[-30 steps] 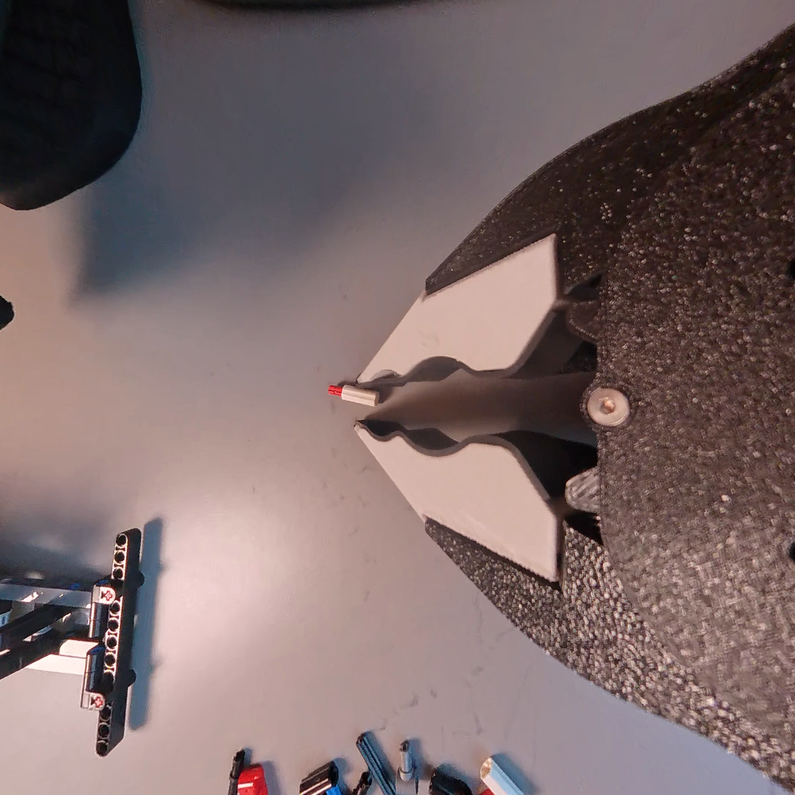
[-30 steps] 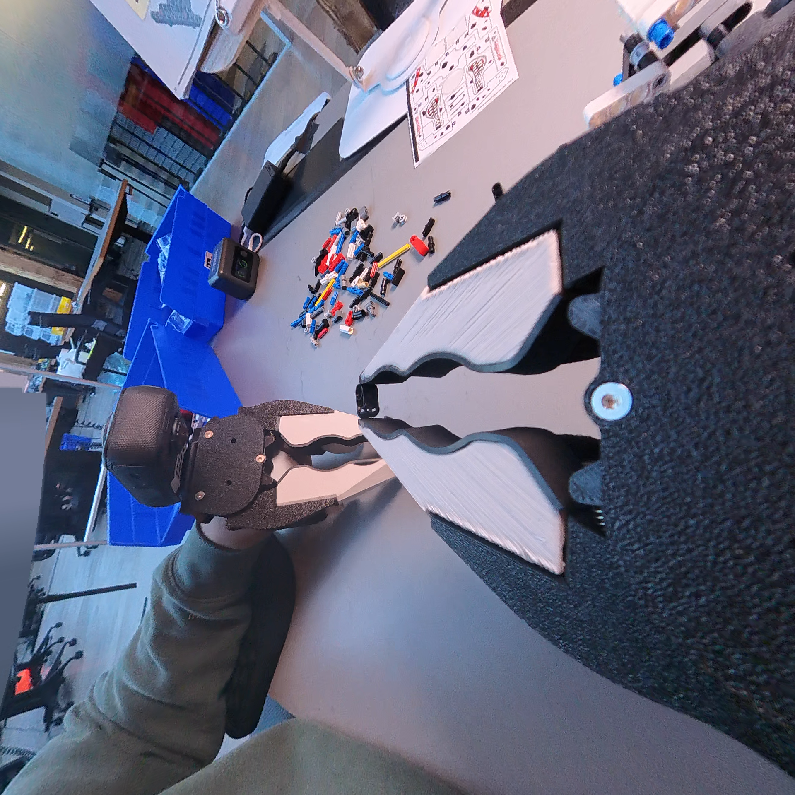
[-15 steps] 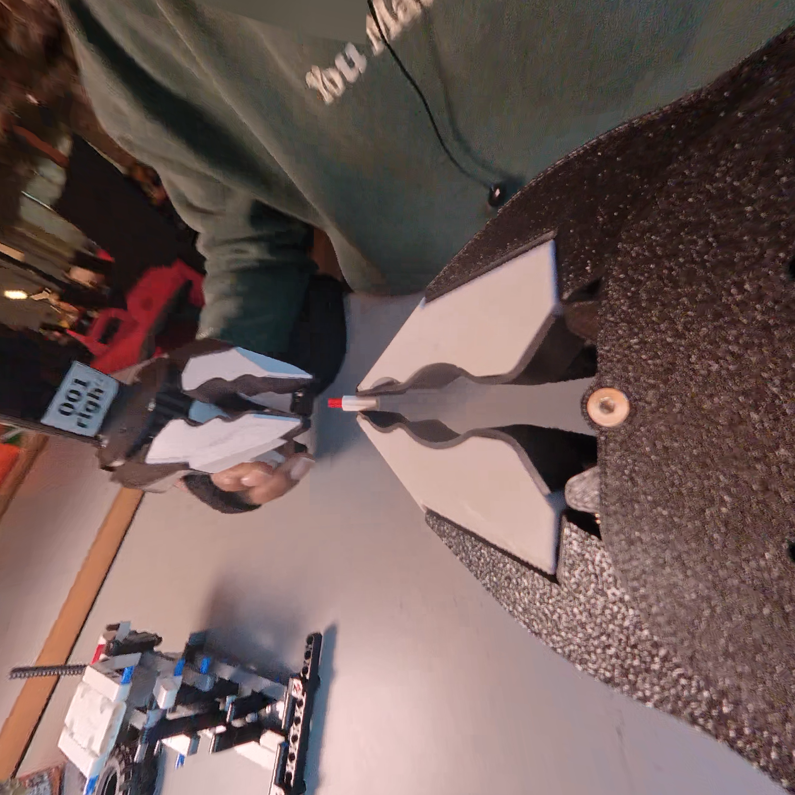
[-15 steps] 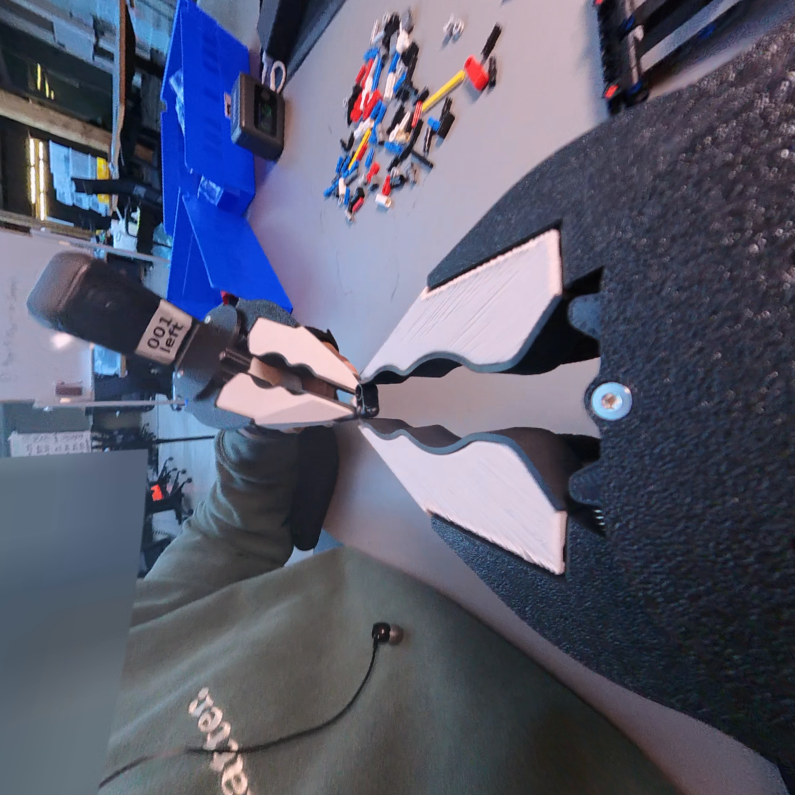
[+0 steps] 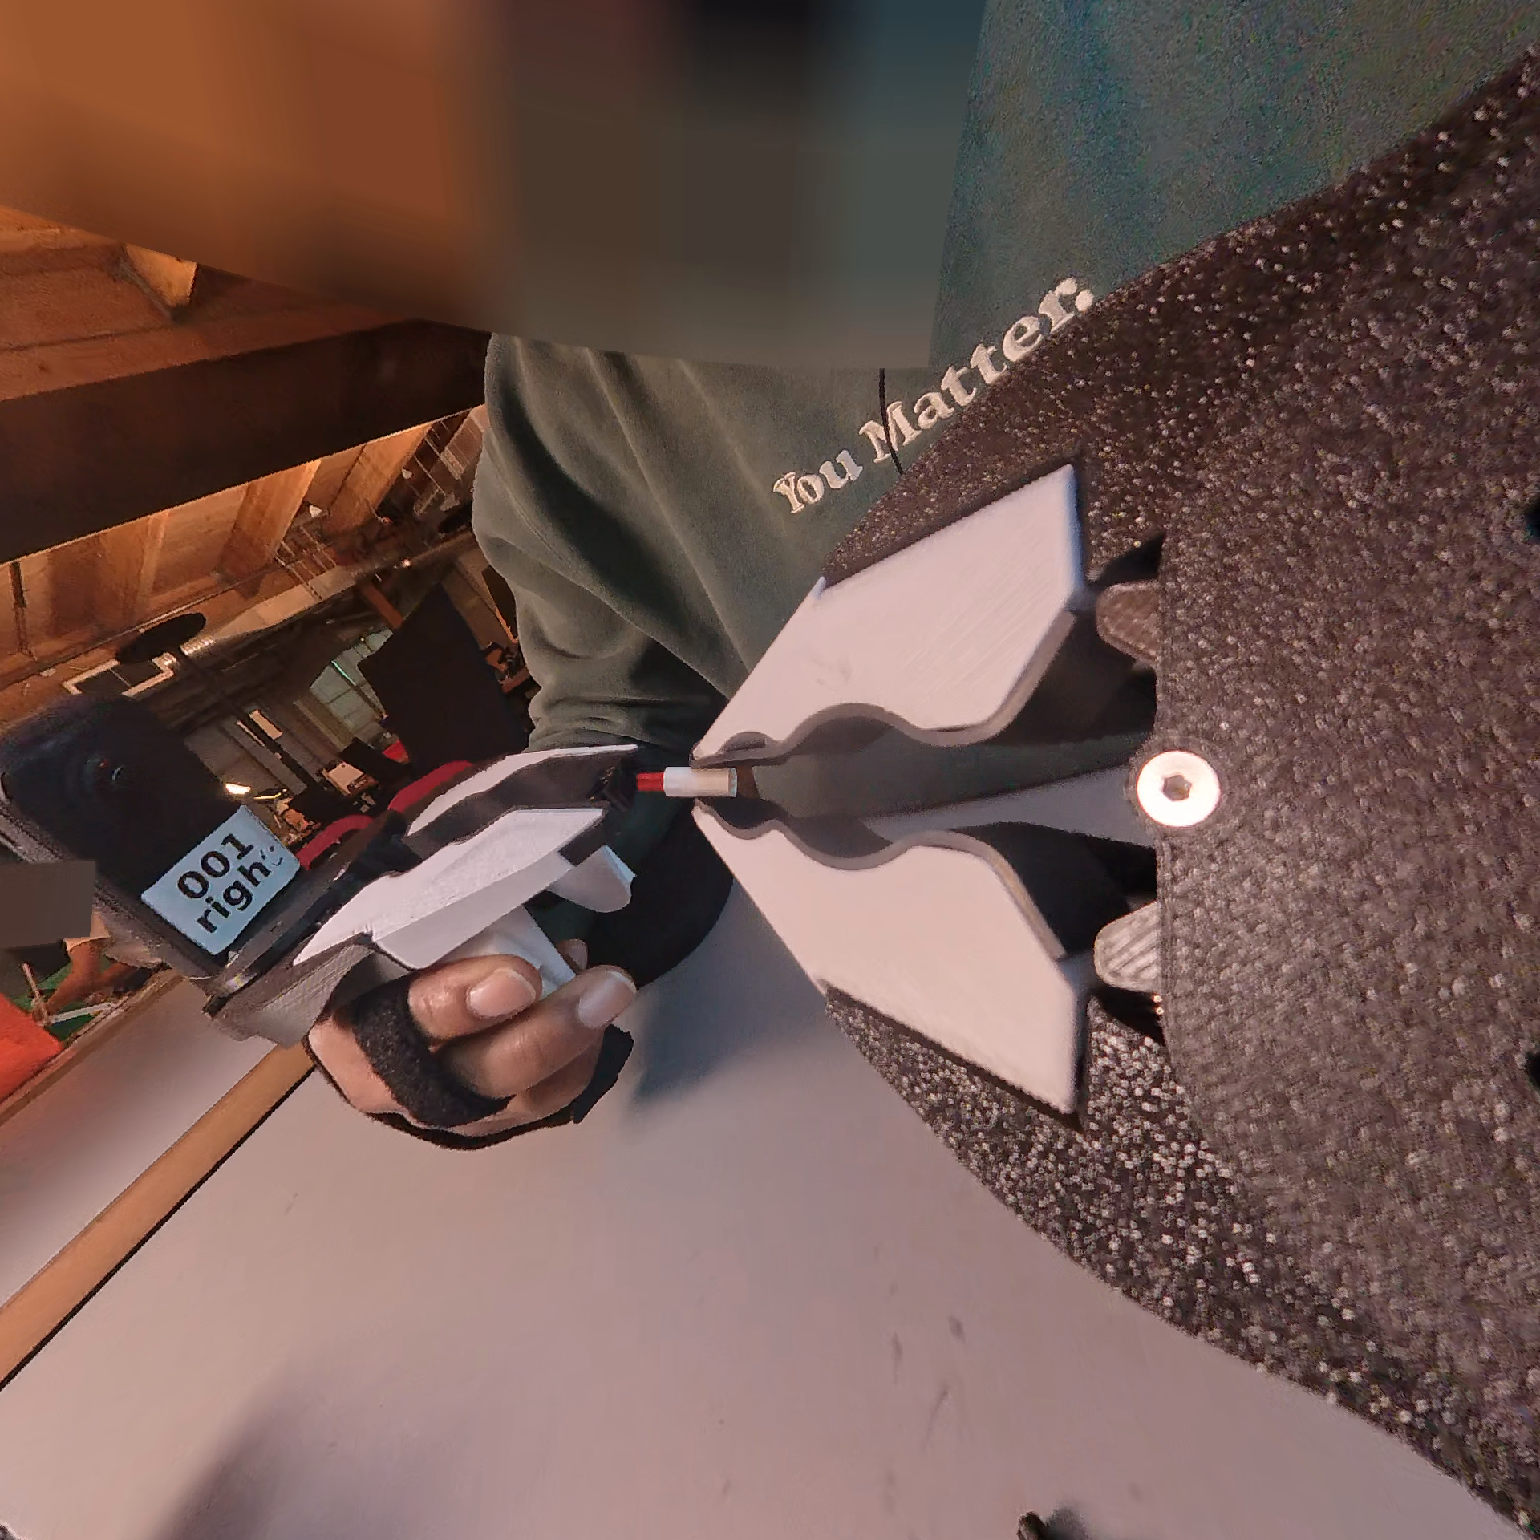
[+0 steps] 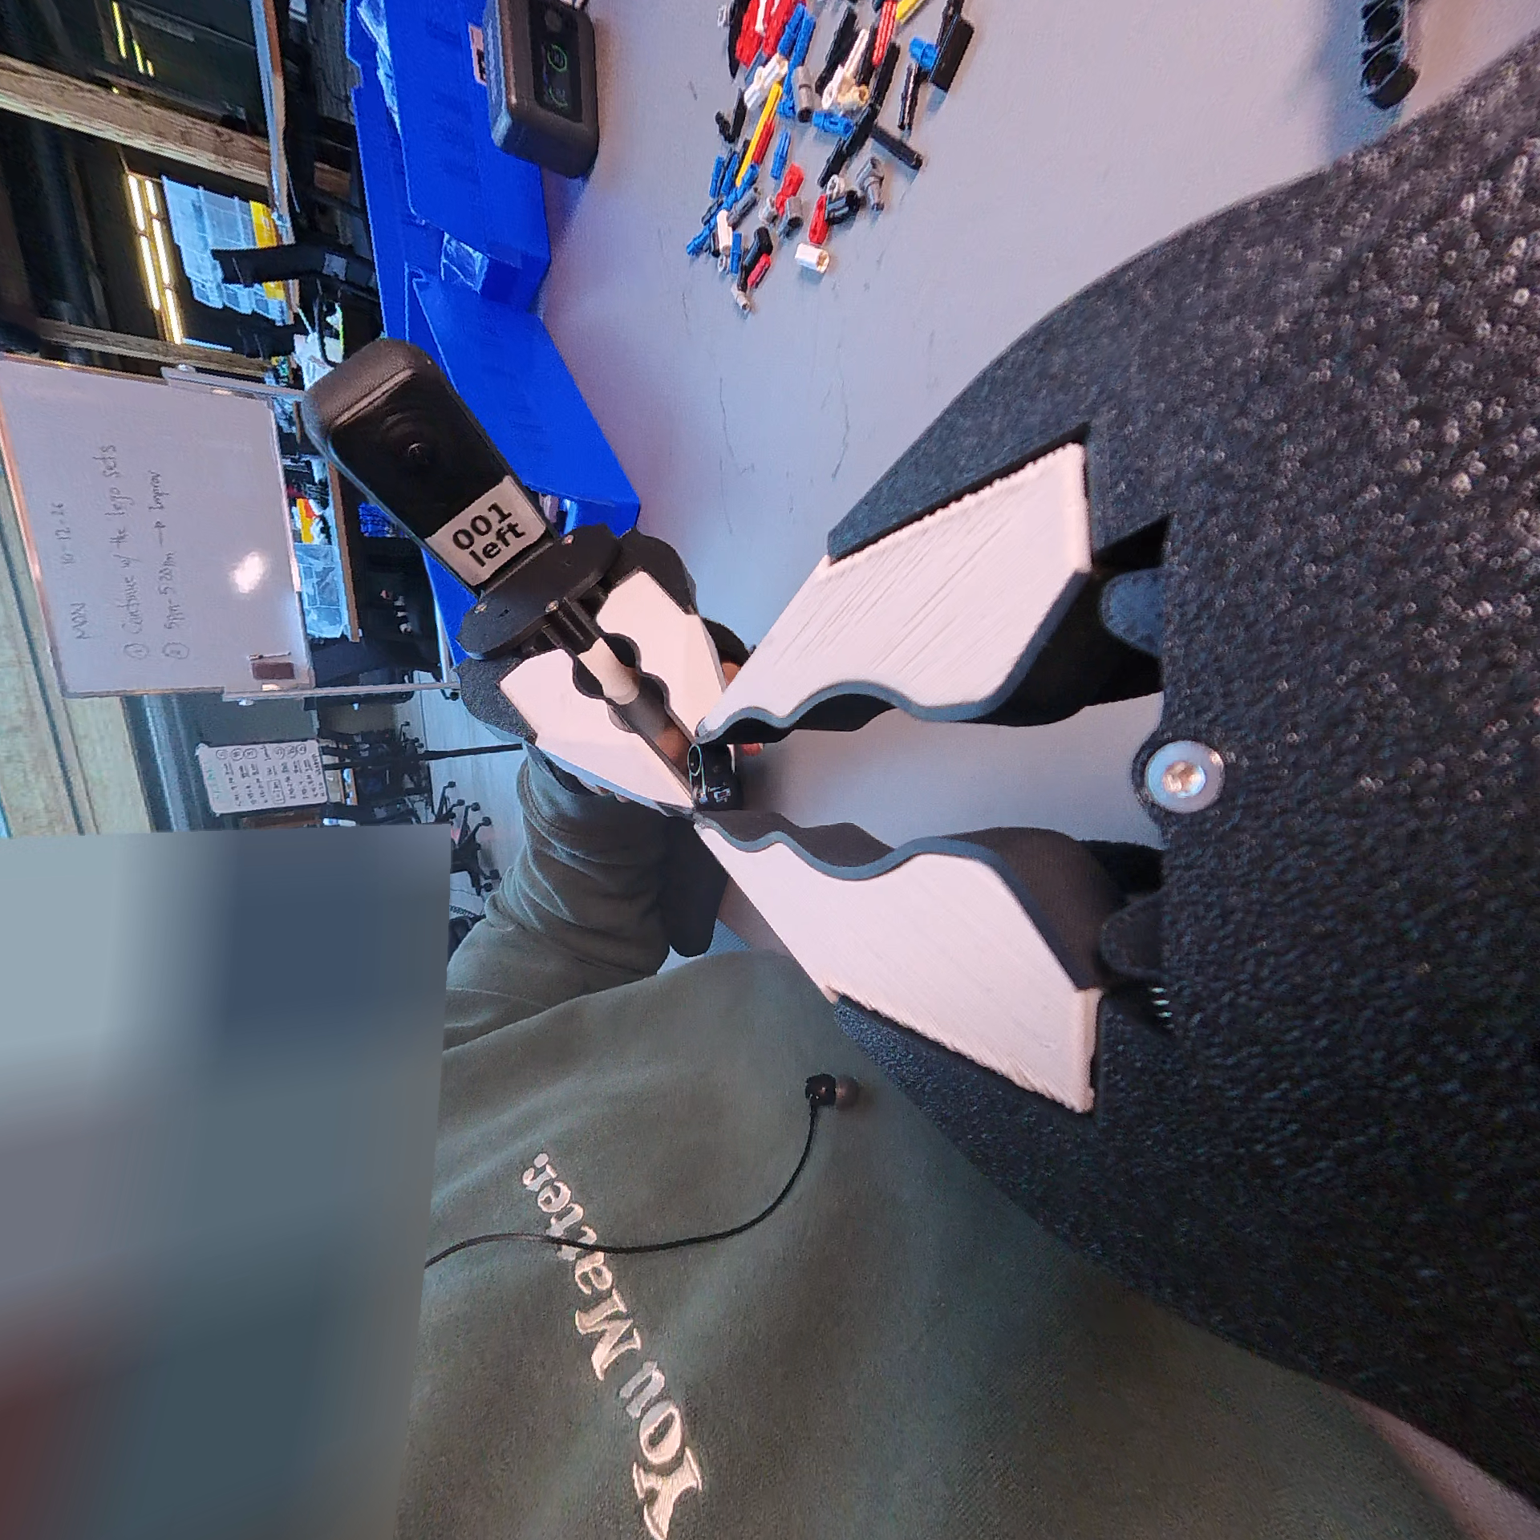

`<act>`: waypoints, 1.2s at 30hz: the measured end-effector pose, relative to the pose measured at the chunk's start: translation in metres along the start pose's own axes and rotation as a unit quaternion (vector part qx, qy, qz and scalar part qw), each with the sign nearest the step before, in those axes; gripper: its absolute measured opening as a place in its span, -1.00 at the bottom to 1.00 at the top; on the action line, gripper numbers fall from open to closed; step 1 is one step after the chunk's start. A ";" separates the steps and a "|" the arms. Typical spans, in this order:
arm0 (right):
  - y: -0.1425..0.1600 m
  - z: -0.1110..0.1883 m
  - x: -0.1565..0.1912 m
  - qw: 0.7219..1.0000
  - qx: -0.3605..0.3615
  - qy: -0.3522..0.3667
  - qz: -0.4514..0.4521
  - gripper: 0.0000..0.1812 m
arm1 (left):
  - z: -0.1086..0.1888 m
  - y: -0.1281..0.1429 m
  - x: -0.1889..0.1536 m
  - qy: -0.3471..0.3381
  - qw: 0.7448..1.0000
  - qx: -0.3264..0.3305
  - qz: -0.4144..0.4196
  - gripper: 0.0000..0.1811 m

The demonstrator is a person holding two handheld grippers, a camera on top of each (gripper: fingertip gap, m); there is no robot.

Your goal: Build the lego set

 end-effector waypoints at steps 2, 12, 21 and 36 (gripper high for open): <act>0.001 0.000 0.000 1.000 0.007 0.000 0.005 -0.83 | 0.000 0.000 0.000 0.007 1.000 -0.001 0.006 -0.93; 0.006 0.000 0.000 0.999 0.035 0.008 0.026 -0.83 | 0.000 0.001 0.004 0.004 1.000 0.003 0.023 -0.93; 0.022 -0.002 0.003 0.991 0.122 0.007 0.053 -0.83 | 0.000 0.009 0.018 -0.062 0.997 0.033 0.012 -0.93; 0.033 -0.005 -0.001 0.980 0.184 0.034 0.072 -0.84 | 0.003 0.010 0.031 -0.076 0.997 0.021 0.027 -0.95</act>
Point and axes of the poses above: each gripper's, where its closed fingertips meet, z back along the fingers, y out of its underside, x = y × z across the jaws, the point moved 4 cm from there along z, back along the fingers, and after that the axes turned 12 degrees about z, right-handed, at the moved point
